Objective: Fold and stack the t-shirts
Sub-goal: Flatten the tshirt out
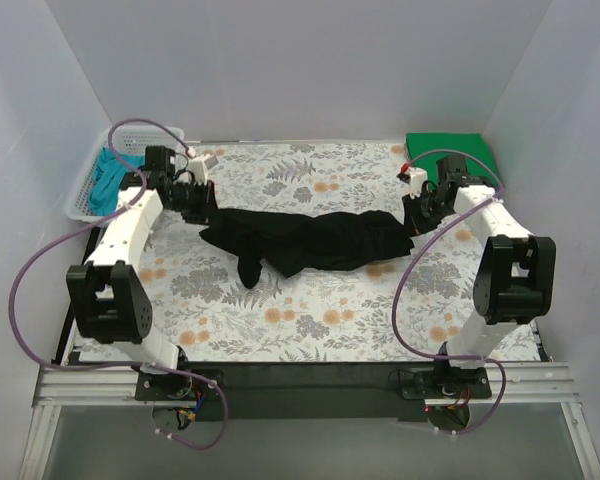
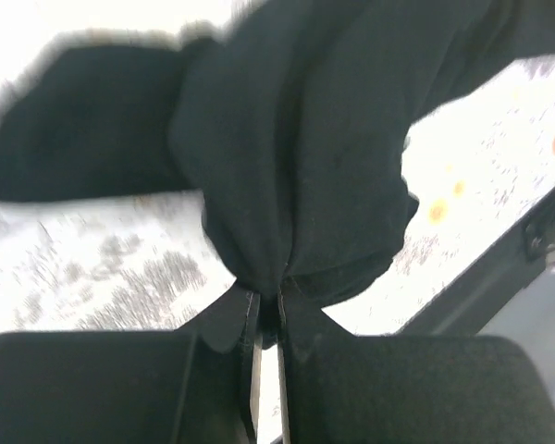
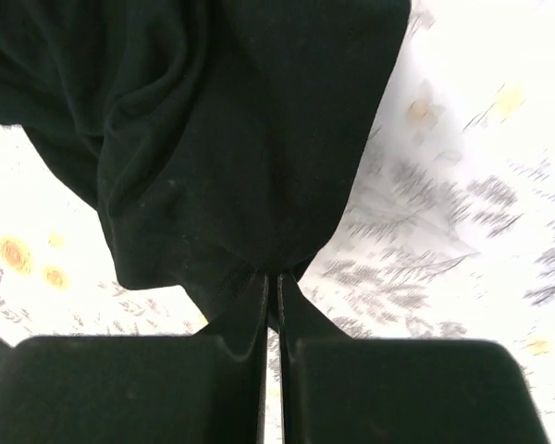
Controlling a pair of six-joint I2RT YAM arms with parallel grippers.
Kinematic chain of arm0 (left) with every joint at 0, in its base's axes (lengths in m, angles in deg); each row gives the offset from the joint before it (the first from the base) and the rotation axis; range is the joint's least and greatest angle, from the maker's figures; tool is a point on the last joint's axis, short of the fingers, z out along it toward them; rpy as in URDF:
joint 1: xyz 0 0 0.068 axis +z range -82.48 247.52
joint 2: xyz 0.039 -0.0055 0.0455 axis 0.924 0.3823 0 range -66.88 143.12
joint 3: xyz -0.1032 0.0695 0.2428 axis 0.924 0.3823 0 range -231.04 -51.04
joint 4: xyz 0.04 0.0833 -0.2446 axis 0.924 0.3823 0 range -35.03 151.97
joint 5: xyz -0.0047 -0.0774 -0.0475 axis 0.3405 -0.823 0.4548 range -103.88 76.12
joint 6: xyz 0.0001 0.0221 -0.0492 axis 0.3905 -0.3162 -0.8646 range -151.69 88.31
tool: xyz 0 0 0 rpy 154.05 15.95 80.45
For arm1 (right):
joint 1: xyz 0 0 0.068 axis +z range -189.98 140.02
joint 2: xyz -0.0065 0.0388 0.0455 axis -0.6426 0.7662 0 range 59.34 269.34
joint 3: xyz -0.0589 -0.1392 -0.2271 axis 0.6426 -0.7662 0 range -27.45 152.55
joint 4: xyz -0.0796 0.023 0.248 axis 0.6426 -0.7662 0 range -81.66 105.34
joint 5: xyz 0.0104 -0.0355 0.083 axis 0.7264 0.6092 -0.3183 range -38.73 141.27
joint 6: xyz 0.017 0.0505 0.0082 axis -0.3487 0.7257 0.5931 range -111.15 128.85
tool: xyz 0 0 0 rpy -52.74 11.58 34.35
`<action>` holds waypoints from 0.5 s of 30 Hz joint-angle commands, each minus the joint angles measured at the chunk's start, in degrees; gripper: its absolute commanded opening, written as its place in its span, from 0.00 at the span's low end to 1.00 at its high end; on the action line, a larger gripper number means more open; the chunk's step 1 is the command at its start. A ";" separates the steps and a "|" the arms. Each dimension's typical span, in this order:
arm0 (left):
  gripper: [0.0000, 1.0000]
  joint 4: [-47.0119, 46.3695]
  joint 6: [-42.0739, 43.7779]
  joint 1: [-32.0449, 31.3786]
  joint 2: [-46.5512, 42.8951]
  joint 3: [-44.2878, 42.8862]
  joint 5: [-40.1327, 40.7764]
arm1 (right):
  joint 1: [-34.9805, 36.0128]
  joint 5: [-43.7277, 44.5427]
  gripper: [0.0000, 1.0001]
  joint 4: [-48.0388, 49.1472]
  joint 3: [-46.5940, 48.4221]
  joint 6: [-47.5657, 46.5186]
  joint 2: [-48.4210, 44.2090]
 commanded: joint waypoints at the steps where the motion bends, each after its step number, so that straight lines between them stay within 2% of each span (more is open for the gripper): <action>1: 0.00 -3.39 -3.02 -0.15 6.39 -14.29 -1.90 | -0.24 0.12 0.01 -0.69 8.76 -1.08 3.30; 4: 0.00 -4.36 -8.63 0.47 12.73 -26.63 -4.35 | -1.21 0.12 0.01 -1.39 17.11 0.59 6.47; 5: 0.00 -4.02 -9.27 0.47 13.70 -34.67 -5.40 | -2.78 -0.14 0.01 -1.66 18.78 0.94 7.34; 8: 0.00 0.19 -7.96 2.21 15.12 -45.44 -9.08 | -4.72 -1.72 0.01 -3.06 22.67 1.12 7.36; 9: 0.00 2.64 -6.65 2.31 14.50 -46.26 -9.97 | -5.07 -1.90 0.01 -3.33 22.23 0.08 6.92; 10: 0.00 3.97 -5.16 2.40 11.89 -46.00 -11.03 | -5.34 -2.33 0.01 -3.50 21.53 -0.46 6.30; 13: 0.00 12.05 6.07 2.40 5.56 -36.72 -12.79 | -5.60 -1.20 0.01 -3.77 16.37 -5.18 2.79; 14: 0.00 14.68 15.16 2.32 0.57 -29.03 -12.53 | -5.69 -0.76 0.01 -4.03 14.60 -6.69 1.04; 15: 0.00 20.71 19.69 2.40 -1.56 -25.38 -11.14 | -5.69 0.11 0.01 -4.21 13.02 -8.27 0.07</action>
